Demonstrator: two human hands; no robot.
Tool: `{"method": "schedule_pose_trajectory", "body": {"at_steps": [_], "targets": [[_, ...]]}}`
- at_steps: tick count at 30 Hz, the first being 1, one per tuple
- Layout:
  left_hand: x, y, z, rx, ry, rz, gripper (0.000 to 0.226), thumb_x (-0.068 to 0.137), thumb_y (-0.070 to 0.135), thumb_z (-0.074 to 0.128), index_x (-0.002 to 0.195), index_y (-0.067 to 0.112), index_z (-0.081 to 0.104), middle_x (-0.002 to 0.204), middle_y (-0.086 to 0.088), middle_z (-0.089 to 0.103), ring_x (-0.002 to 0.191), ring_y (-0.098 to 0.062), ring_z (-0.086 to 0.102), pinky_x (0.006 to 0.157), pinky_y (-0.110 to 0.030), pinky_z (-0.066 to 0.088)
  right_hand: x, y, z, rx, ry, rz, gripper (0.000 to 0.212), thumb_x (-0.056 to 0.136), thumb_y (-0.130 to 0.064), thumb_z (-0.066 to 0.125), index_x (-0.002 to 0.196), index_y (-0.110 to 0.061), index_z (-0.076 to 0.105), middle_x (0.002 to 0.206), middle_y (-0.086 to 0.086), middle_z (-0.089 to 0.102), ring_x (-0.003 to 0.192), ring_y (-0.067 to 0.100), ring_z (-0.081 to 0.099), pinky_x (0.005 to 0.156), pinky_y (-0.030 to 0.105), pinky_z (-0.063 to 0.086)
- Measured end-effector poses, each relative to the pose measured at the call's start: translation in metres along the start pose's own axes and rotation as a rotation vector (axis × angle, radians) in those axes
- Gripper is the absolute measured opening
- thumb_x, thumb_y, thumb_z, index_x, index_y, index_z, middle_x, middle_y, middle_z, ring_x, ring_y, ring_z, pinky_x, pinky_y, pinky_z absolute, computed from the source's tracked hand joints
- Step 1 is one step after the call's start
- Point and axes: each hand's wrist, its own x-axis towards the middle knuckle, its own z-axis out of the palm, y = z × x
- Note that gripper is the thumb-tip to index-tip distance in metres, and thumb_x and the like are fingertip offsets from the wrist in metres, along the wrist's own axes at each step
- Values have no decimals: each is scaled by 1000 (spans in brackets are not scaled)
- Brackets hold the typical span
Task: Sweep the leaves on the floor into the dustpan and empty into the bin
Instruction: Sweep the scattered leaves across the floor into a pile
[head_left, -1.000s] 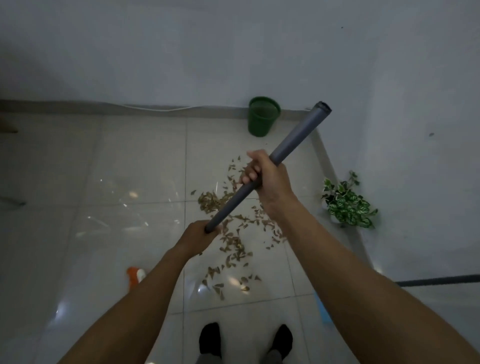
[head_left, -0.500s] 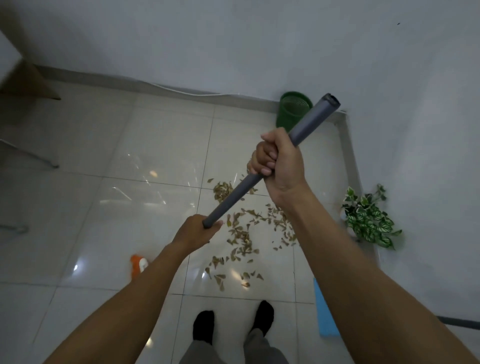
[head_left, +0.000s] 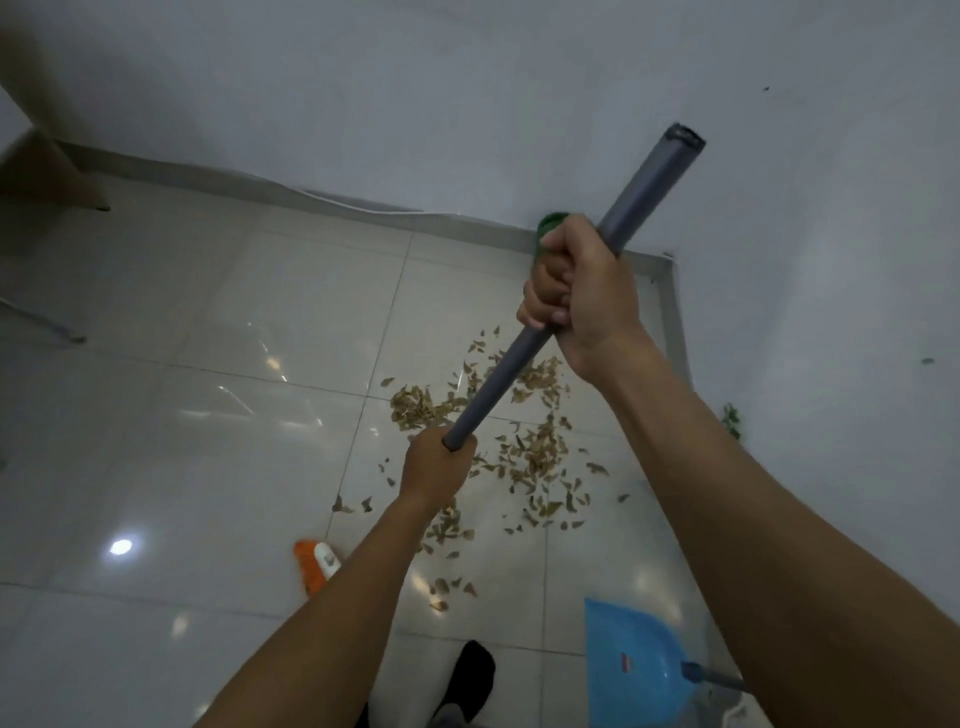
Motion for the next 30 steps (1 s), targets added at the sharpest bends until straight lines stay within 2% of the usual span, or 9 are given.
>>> {"method": "schedule_pose_trajectory", "body": {"at_steps": [4,8,12,16,19,24,27,30], "targets": [[11,48,31,-37,-17,60,46,91,15,54,52,18,31,48,1,30,45,-10,24,46,-24,22,6,-38,-19,-44,19,-72,47,81,-8,45,40,-24,28,36,-6,22,34,14,16,42,23,21],[21,86,49,-35,-100,118,43,93,18,52,56,17,31,49,-1,30,46,-13,24,50,-28,24,5,-66,-33,-99,27,-136,45,82,-8,45,44,-22,26,38,-6,21,39,16,13,46,27,17],[25,107,47,-77,-164,199,44,92,15,54,54,18,32,47,0,30,43,-13,26,49,-26,26,0,-79,-35,-127,-1,-197,47,82,-8,44,40,-24,30,38,-6,23,38,14,16,46,27,18],[28,113,32,-90,-160,258,47,89,12,57,51,19,30,45,1,29,41,-12,23,48,-23,24,-4,-87,-26,-98,57,-248,46,83,-8,45,41,-23,30,38,-6,22,39,15,15,48,30,16],[33,105,8,-79,-165,287,46,87,11,57,50,18,29,45,-1,29,43,-14,23,51,-27,24,-5,-90,-17,-22,143,-258,47,84,-9,45,42,-22,29,37,-6,20,38,15,14,47,28,17],[44,65,-52,87,-172,326,47,87,11,58,48,18,31,44,-1,30,43,-14,25,49,-26,22,2,-55,9,128,223,-237,49,84,-10,44,39,-24,32,35,-7,21,32,12,16,42,23,20],[51,28,-91,189,-176,278,48,86,12,59,47,20,32,43,1,32,42,-11,27,48,-23,23,7,-13,27,182,195,-206,50,85,-9,42,38,-25,35,33,-9,24,30,10,20,40,20,25],[56,-12,-125,283,-158,188,45,87,15,60,49,21,38,46,3,38,45,-9,34,51,-23,31,13,30,51,223,191,-120,48,84,-7,43,39,-23,35,33,-9,27,30,10,23,41,20,30]]}}
